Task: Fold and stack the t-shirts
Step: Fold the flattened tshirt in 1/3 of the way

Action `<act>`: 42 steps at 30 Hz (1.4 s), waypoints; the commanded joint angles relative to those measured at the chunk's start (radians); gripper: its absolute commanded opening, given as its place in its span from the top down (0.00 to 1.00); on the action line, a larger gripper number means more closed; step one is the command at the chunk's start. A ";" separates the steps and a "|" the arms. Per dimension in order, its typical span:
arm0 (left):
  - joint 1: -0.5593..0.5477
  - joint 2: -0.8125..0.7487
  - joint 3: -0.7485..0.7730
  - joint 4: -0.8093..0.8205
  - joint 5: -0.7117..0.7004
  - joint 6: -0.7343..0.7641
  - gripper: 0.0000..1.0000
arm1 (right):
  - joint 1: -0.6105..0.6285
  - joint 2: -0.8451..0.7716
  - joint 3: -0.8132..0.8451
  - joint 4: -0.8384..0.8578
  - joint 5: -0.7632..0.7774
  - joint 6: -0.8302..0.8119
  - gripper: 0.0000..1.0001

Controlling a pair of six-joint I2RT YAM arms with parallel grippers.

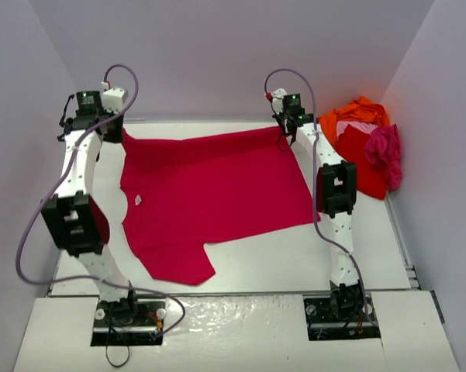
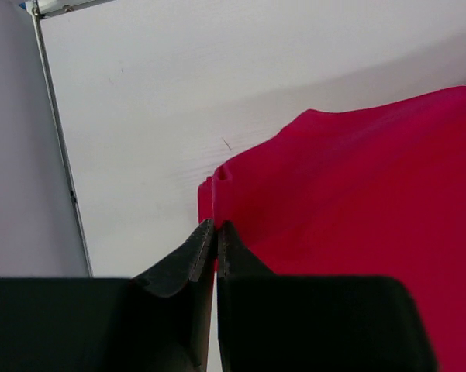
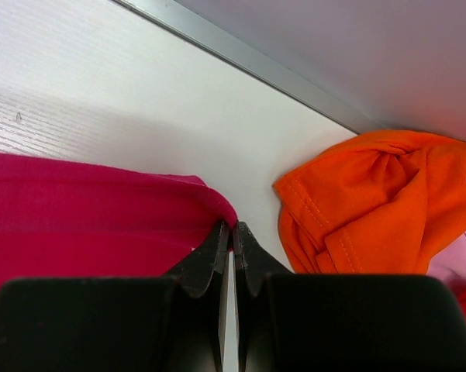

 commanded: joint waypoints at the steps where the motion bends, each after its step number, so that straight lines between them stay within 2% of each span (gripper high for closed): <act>1: -0.008 -0.179 -0.011 -0.041 0.025 0.025 1.00 | -0.011 -0.072 0.008 0.051 0.022 -0.024 1.00; 8: -0.057 -0.319 -0.130 -0.112 0.029 0.025 1.00 | -0.012 -0.106 -0.040 0.061 -0.002 -0.024 1.00; 13: -0.069 -0.349 -0.203 -0.147 0.025 0.025 1.00 | -0.012 -0.129 -0.072 0.068 -0.012 -0.030 1.00; 29: -0.070 -0.406 -0.268 -0.192 0.045 0.027 1.00 | -0.013 -0.199 -0.132 0.086 -0.031 -0.064 1.00; 42: -0.068 -0.428 -0.289 -0.190 0.027 0.030 1.00 | 0.010 -0.418 -0.401 0.045 -0.115 -0.141 1.00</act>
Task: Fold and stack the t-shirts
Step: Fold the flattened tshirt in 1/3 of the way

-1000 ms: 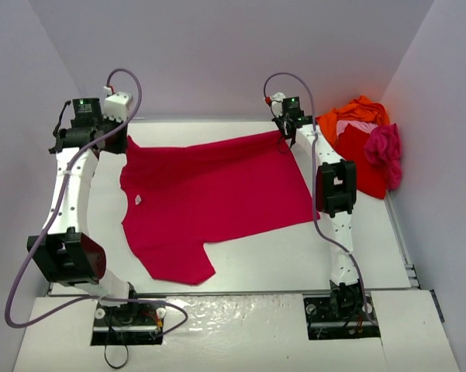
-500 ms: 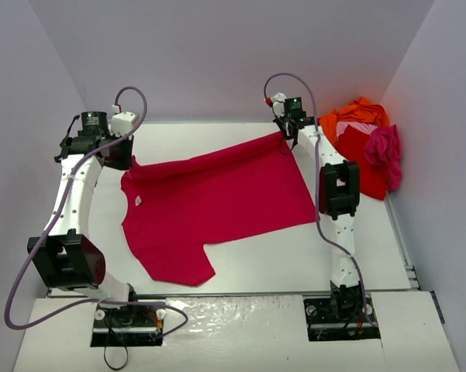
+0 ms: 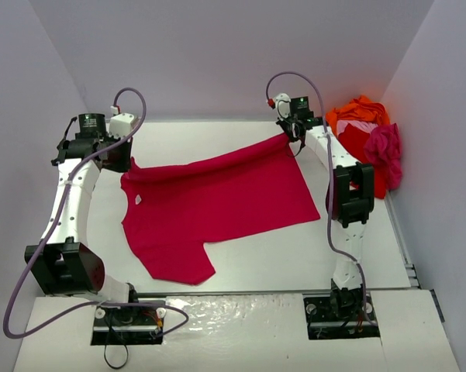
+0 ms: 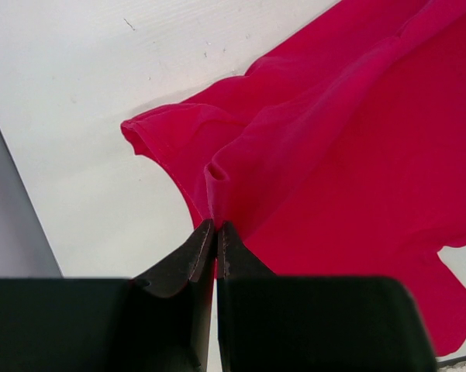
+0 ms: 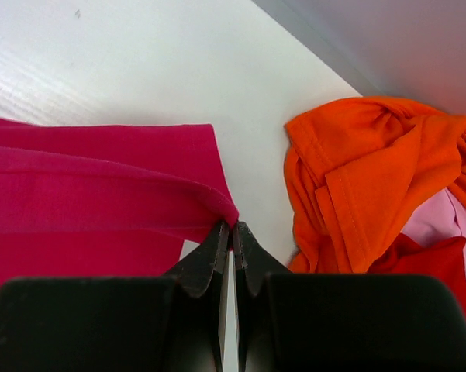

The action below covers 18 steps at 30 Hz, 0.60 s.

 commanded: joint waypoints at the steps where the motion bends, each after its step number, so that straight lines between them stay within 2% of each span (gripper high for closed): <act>1: 0.003 -0.053 0.023 0.015 -0.017 0.012 1.00 | 0.019 -0.157 -0.072 -0.002 -0.043 -0.063 1.00; 4: 0.004 -0.056 0.020 0.015 -0.018 0.012 1.00 | 0.038 -0.181 -0.131 -0.033 -0.047 -0.085 1.00; 18: 0.003 -0.074 0.013 -0.004 -0.030 0.028 1.00 | 0.064 -0.212 -0.212 -0.146 -0.063 -0.141 1.00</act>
